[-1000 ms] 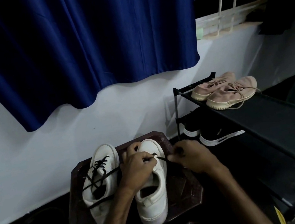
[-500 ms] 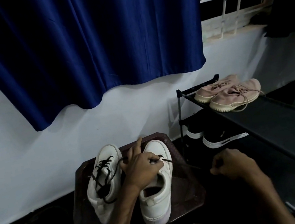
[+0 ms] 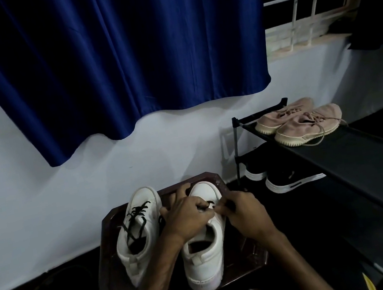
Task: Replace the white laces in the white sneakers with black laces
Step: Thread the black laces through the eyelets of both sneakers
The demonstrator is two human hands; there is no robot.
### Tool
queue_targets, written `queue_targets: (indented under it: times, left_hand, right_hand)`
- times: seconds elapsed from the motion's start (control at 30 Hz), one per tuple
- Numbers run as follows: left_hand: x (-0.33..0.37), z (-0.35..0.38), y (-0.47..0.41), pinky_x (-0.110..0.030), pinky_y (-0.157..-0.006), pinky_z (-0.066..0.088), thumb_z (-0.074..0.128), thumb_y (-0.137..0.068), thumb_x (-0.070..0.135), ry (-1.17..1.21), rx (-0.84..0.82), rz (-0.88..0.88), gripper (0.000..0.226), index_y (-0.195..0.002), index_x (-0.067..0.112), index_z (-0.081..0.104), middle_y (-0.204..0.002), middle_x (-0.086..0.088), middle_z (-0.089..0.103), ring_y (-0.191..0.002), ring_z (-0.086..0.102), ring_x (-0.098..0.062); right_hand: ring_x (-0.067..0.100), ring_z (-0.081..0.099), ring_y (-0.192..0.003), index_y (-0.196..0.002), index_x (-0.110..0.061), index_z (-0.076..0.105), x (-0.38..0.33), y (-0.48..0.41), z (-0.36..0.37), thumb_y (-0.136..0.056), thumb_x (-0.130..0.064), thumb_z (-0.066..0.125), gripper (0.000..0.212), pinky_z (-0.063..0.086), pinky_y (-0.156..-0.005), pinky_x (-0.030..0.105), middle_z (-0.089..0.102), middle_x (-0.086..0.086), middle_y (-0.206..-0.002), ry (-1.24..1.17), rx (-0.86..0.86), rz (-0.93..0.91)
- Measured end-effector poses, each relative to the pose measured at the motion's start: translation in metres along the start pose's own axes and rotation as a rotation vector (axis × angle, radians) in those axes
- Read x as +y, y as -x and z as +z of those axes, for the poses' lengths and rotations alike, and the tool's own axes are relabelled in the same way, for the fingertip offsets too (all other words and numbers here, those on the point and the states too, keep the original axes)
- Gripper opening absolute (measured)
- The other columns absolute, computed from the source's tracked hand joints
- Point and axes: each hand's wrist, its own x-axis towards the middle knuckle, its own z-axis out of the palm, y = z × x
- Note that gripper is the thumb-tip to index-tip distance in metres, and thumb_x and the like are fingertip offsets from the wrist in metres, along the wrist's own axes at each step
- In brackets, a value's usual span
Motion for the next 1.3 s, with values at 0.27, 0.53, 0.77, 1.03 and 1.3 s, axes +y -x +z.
queue_targets:
  times: [0.27,0.53,0.77,1.03,1.3]
  left_hand:
    - [0.000,0.000,-0.001,-0.050,-0.115,0.010,0.062,-0.080,0.035,-0.077,-0.042,0.018,0.027,-0.106,0.038,0.069,-0.160,0.012,0.011,-0.143,0.018,-0.018]
    - [-0.004,0.010,0.006,-0.051,-0.117,0.010,0.045,-0.051,0.062,0.212,-0.024,-0.002,0.034,-0.074,0.043,0.062,-0.159,0.006,0.019,-0.145,0.016,-0.019]
    - [-0.004,0.009,0.005,-0.052,-0.117,0.008,0.051,-0.059,0.050,0.227,0.002,-0.018,0.040,-0.090,0.033,0.071,-0.161,0.007,0.015,-0.145,0.014,-0.017]
    - [-0.008,0.016,0.000,-0.055,-0.116,0.005,0.062,-0.068,0.044,0.207,0.030,0.000,0.020,-0.085,0.035,0.068,-0.161,0.006,0.014,-0.145,0.014,-0.018]
    - [-0.013,0.019,0.021,-0.040,-0.115,0.022,0.045,-0.047,0.077,0.168,0.072,-0.010,0.082,-0.114,0.030,0.043,-0.160,-0.006,0.011,-0.146,0.015,-0.021]
  right_hand:
    - [0.010,0.068,-0.086,-0.056,-0.040,0.062,0.050,0.010,-0.069,-0.075,-0.040,0.073,0.022,0.054,-0.080,0.028,0.065,-0.013,-0.080,0.376,-0.499,0.290]
    - [0.015,0.066,-0.084,-0.089,-0.024,0.067,0.008,-0.007,-0.024,-0.081,-0.050,0.068,0.027,0.054,-0.079,0.038,0.071,-0.004,-0.089,0.069,-0.222,0.006]
    - [0.023,0.067,-0.090,-0.085,-0.025,0.067,0.014,-0.005,-0.011,-0.083,-0.036,0.066,0.011,0.047,-0.070,0.029,0.070,-0.002,-0.090,0.169,-0.129,0.057]
    - [0.001,0.065,-0.066,-0.076,-0.025,0.071,0.029,-0.005,-0.059,-0.085,-0.035,0.069,0.014,0.052,-0.074,0.026,0.071,-0.006,-0.070,0.139,-0.499,0.091]
    - [0.005,0.065,-0.075,-0.078,-0.025,0.068,0.003,-0.010,0.006,-0.082,-0.023,0.072,0.006,0.050,-0.071,0.025,0.070,-0.007,-0.077,-0.047,-0.157,-0.049]
